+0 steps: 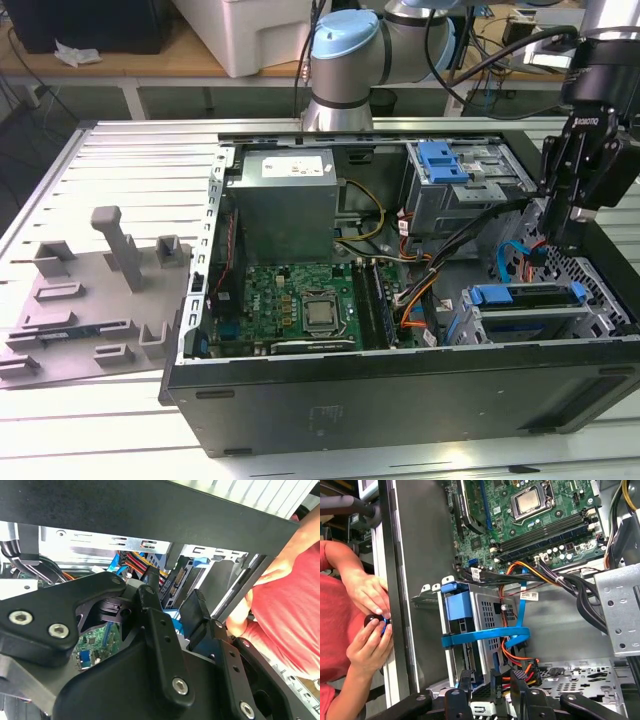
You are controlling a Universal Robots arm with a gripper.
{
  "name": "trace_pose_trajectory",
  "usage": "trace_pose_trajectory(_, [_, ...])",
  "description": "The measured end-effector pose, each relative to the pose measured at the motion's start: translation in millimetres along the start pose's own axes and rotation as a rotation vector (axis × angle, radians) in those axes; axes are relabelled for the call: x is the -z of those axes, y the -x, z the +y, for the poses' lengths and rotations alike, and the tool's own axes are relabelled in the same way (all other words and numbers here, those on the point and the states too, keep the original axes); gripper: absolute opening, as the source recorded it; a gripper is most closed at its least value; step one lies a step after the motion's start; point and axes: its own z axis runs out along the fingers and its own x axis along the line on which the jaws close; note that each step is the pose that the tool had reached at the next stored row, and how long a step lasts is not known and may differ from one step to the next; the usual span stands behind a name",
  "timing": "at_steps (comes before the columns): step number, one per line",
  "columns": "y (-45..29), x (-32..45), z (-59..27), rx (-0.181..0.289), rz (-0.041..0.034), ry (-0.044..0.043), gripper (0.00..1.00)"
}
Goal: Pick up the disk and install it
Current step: 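Insert the first disk wire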
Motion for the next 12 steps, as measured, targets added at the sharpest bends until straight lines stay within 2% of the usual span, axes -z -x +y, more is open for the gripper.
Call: trace_pose_trajectory(12, [-0.3,-0.7,-0.1,-0.003,-0.0002,0.002,0.44])
